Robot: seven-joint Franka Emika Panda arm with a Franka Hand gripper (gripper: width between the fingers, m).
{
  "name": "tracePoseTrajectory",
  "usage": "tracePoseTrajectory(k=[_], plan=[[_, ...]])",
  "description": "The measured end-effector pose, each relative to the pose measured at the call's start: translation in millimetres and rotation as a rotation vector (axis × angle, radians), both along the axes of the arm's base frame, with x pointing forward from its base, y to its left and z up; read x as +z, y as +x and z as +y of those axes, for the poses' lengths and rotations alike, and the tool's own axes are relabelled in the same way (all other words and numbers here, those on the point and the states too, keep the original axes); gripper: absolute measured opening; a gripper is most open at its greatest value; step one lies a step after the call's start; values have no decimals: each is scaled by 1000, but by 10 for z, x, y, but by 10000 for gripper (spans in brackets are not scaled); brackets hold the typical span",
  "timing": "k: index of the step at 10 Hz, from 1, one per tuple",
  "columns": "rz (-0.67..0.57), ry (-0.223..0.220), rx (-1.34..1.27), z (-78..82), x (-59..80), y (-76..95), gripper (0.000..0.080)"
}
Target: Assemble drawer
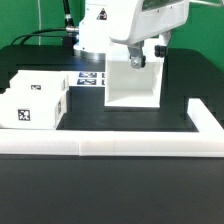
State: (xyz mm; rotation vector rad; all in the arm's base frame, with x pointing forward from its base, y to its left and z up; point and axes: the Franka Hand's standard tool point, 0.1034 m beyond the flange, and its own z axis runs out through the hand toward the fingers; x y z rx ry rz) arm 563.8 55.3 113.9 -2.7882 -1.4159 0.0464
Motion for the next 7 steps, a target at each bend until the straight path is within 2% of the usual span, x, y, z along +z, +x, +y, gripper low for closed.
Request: tracePoseTrajectory(k=[6, 7], plan=[[-13, 1, -54, 4, 17, -14, 649], [-42, 0, -158, 9, 87, -122, 649]])
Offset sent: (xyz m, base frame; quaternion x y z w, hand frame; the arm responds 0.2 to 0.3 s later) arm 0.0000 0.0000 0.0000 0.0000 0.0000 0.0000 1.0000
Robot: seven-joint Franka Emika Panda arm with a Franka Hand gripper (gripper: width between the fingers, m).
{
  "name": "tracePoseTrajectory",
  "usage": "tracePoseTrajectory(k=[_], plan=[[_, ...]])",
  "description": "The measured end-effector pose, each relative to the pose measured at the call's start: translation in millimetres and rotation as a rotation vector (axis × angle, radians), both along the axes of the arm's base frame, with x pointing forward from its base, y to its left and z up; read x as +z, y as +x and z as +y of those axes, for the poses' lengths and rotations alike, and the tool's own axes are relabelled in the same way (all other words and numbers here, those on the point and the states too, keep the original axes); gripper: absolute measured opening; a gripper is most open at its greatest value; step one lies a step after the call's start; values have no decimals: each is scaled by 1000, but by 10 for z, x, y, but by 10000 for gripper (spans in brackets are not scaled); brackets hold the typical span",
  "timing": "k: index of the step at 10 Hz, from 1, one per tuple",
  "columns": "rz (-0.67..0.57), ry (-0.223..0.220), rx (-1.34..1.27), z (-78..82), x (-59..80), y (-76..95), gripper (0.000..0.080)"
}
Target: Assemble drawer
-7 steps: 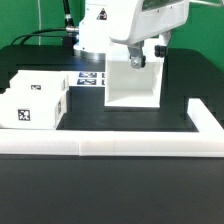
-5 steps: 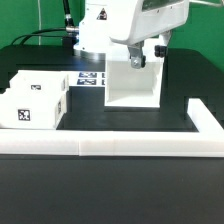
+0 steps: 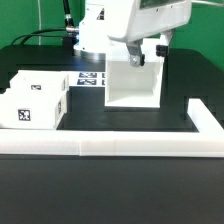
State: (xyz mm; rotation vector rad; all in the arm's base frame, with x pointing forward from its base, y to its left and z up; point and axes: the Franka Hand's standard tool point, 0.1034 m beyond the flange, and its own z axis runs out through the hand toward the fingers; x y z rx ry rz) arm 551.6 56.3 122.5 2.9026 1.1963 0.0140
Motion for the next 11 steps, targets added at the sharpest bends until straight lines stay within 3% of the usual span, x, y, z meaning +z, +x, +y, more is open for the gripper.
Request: tracePoseTrajectory(k=[2, 3, 6, 8, 11], plan=[[-1, -17, -205, 131, 122, -287, 649], [1, -19, -242, 167, 137, -345, 649], [3, -19, -224, 156, 119, -339, 649], [-16, -14, -371, 149, 156, -409, 649], [6, -32, -629, 392, 151, -777, 649]])
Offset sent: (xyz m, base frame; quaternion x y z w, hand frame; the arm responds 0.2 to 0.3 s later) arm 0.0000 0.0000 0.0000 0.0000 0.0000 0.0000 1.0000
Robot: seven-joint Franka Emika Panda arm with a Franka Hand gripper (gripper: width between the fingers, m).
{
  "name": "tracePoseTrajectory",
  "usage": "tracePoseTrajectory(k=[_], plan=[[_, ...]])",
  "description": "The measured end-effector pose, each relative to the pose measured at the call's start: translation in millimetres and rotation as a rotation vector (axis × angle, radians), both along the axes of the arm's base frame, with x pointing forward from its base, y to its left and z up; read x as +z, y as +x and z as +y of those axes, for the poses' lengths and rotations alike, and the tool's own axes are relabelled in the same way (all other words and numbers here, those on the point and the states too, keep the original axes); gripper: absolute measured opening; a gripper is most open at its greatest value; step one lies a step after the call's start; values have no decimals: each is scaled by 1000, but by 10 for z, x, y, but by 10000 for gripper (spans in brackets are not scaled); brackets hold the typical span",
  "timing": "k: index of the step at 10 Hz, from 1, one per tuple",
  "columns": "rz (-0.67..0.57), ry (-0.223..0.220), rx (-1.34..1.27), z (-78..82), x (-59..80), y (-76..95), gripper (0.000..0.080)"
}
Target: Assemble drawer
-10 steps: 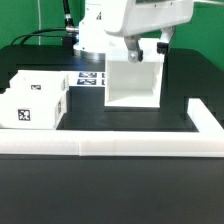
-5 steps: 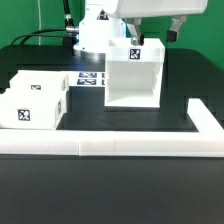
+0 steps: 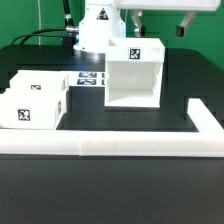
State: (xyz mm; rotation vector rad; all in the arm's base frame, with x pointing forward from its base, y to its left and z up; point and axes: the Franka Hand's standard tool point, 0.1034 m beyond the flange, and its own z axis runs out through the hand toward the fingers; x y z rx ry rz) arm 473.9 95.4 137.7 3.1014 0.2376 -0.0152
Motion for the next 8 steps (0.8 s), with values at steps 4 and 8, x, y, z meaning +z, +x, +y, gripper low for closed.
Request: tracePoseTrajectory(k=[4, 8], plan=[[-8, 50, -63, 0, -107, -117, 649], [-4, 72, -160, 22, -280, -388, 649]])
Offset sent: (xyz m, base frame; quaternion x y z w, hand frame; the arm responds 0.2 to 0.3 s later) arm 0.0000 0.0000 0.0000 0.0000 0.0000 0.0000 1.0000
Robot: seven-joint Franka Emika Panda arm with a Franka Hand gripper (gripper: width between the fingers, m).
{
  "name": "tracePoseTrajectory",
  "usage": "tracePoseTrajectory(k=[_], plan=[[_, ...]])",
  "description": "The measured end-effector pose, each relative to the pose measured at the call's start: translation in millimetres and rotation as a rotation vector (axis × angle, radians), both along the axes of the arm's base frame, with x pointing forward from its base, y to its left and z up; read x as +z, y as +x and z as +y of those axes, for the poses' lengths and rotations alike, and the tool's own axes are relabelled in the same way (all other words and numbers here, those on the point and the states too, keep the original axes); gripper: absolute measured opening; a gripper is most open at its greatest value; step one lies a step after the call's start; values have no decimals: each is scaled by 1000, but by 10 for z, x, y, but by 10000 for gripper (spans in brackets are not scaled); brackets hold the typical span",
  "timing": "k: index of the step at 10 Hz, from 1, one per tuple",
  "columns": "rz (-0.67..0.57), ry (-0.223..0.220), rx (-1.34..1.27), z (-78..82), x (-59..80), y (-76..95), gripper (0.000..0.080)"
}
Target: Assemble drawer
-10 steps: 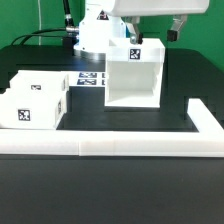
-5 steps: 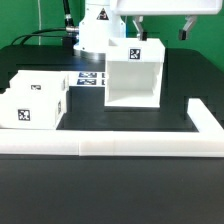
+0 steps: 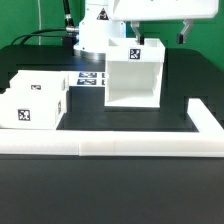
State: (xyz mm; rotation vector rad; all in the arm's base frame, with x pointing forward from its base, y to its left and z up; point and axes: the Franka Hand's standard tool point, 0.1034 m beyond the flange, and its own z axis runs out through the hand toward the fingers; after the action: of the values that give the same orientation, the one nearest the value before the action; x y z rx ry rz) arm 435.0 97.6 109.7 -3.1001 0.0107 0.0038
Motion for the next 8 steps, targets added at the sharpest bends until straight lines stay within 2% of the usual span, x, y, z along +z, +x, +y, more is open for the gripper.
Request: tracePoseTrajectory(k=[3, 5, 7, 8], plan=[[27, -6, -27, 74, -125, -188, 649], [31, -6, -25, 89, -151, -202, 649], [31, -5, -24, 89, -152, -199, 388], [31, -5, -23, 89, -152, -199, 388]])
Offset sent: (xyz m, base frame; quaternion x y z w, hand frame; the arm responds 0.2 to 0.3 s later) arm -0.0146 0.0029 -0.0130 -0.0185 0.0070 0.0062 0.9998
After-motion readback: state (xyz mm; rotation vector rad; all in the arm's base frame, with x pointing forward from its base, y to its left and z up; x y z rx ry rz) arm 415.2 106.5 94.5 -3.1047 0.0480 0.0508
